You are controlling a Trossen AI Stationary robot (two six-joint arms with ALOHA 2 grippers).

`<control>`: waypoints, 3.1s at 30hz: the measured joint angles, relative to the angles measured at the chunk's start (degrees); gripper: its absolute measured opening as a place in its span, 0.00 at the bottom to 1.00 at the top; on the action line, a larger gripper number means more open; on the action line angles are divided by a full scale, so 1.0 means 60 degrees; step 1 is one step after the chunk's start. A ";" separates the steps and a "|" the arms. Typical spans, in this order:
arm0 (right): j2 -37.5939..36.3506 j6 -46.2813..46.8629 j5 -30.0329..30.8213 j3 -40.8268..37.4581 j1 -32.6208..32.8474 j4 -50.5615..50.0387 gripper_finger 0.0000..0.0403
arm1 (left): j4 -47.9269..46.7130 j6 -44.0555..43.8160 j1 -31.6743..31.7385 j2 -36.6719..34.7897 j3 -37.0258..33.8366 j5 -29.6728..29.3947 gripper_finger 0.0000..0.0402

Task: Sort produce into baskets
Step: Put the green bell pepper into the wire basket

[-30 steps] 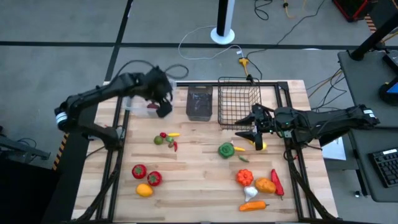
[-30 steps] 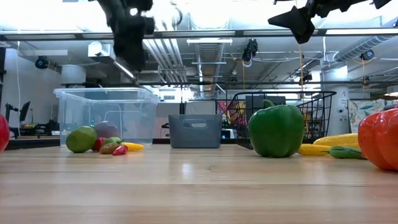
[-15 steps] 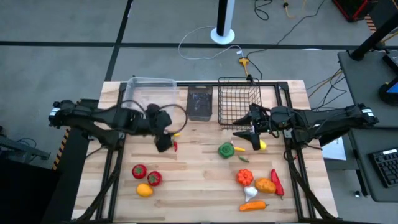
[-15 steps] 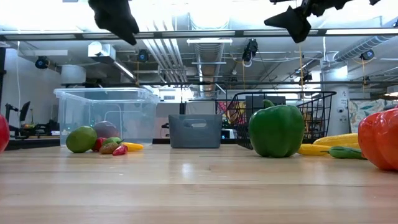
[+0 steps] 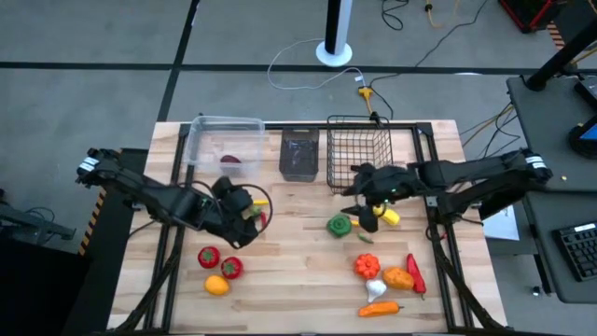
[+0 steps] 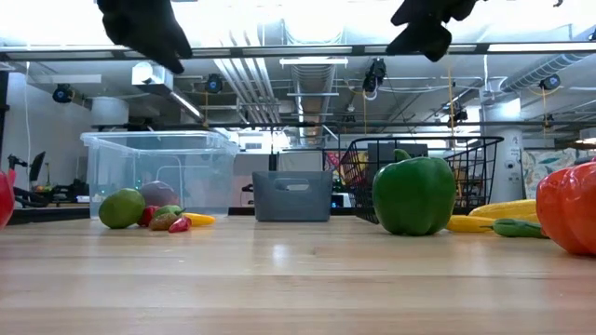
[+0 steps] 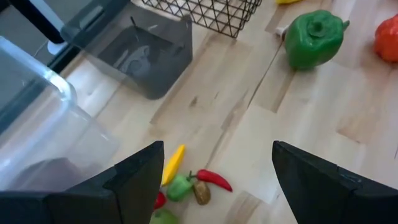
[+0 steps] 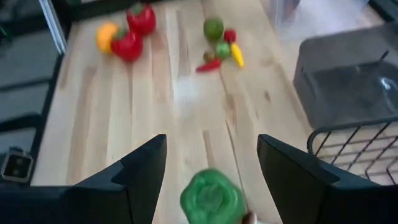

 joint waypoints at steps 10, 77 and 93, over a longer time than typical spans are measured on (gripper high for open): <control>0.1726 0.0392 0.0022 0.1472 0.0873 -0.1896 0.60 | 0.0586 -0.0528 -0.0463 0.0007 -0.0287 -0.0013 0.70; 0.2224 0.2548 0.6281 -0.2507 0.3719 0.3092 0.59 | 0.3678 -0.0492 -0.1775 0.0015 -0.1642 -0.2292 0.70; 0.2235 0.1976 0.6772 -0.4101 0.3667 0.5698 0.58 | 0.3711 -0.0462 -0.1773 0.0015 -0.1634 -0.2459 0.70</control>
